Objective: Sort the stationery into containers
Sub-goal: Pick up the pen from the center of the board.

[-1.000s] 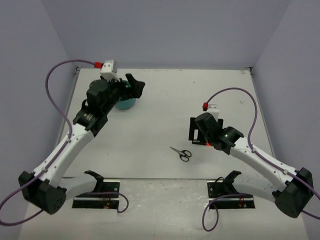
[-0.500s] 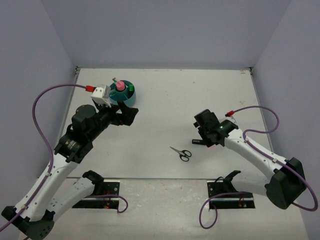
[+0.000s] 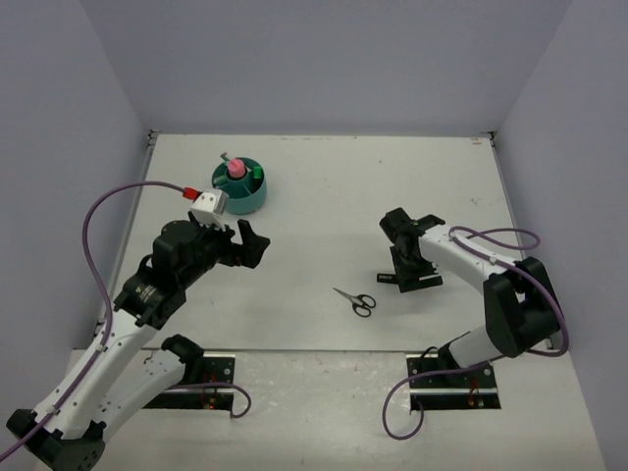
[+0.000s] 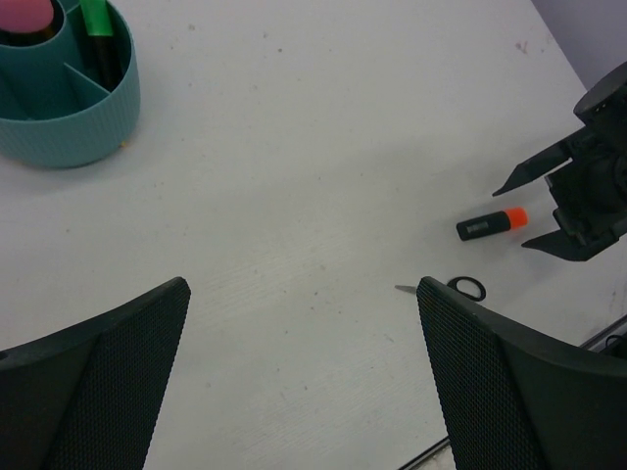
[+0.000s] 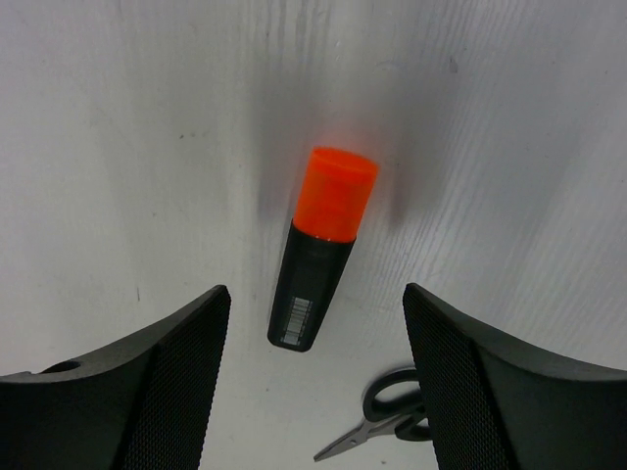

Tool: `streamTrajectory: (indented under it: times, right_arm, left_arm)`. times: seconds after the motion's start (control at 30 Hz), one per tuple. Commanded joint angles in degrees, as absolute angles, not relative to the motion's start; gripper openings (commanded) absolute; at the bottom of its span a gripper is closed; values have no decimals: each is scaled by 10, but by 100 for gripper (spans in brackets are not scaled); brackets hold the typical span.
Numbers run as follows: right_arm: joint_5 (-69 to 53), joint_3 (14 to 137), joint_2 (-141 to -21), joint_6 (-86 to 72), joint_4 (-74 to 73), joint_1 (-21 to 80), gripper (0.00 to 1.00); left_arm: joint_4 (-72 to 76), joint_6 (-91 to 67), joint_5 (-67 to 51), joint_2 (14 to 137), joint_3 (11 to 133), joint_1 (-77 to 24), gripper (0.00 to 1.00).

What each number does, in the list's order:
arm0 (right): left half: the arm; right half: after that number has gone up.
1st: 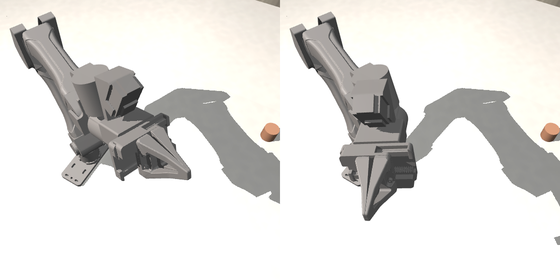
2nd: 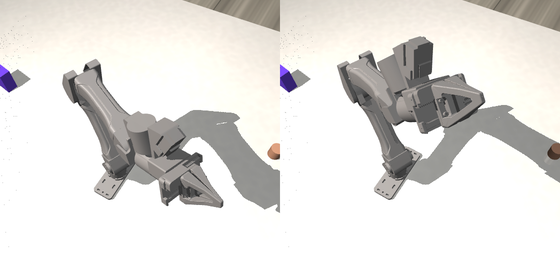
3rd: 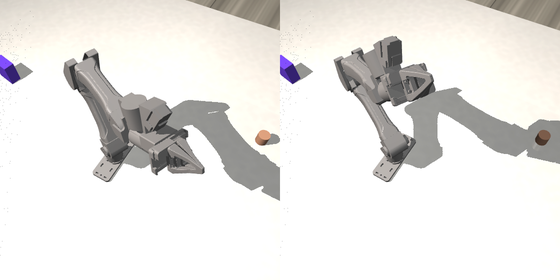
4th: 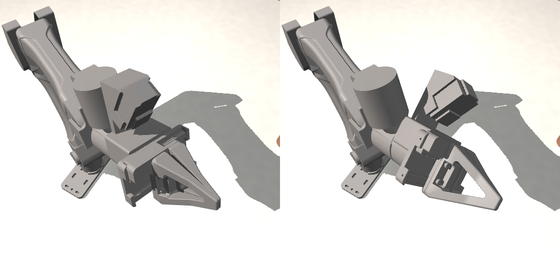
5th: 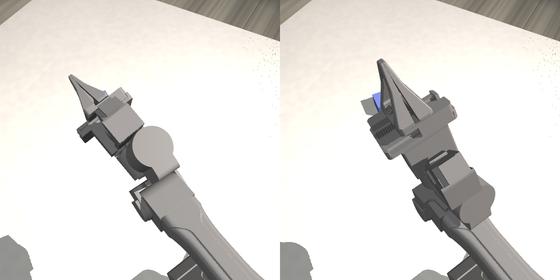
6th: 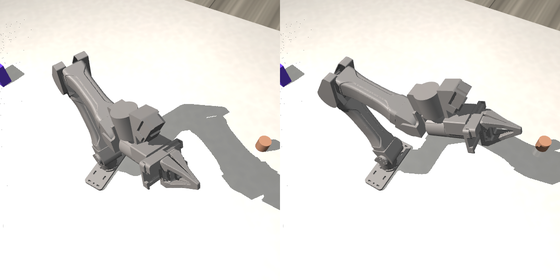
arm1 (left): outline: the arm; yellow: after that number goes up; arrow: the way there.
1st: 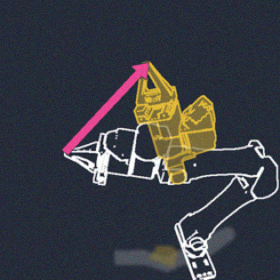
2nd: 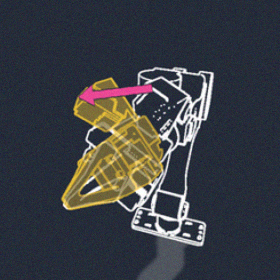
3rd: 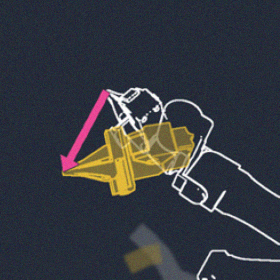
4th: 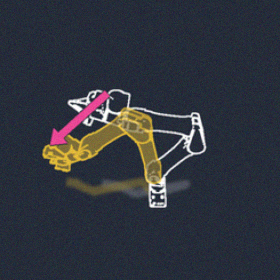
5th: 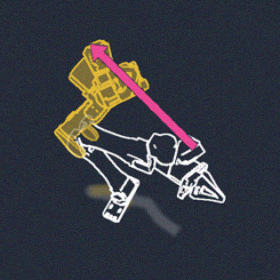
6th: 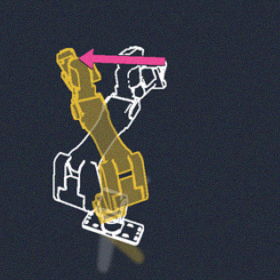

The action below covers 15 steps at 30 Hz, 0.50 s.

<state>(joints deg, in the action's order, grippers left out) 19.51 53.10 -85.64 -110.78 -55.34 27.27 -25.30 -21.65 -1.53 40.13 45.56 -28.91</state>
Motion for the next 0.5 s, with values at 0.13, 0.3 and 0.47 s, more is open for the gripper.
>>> streamTrajectory:
  times: [0.13,0.3,0.47]
  right_arm:
    - [190,527,-918,-1244,-493,258,73]
    - [165,518,-966,-1242,-472,257,64]
    - [147,476,-974,-1242,-421,257,49]
  left_arm:
    - [-242,-194,-43,398,444,-284,100]
    - [-239,-193,-43,390,441,-284,100]
    - [-239,-192,-43,384,441,-284,100]
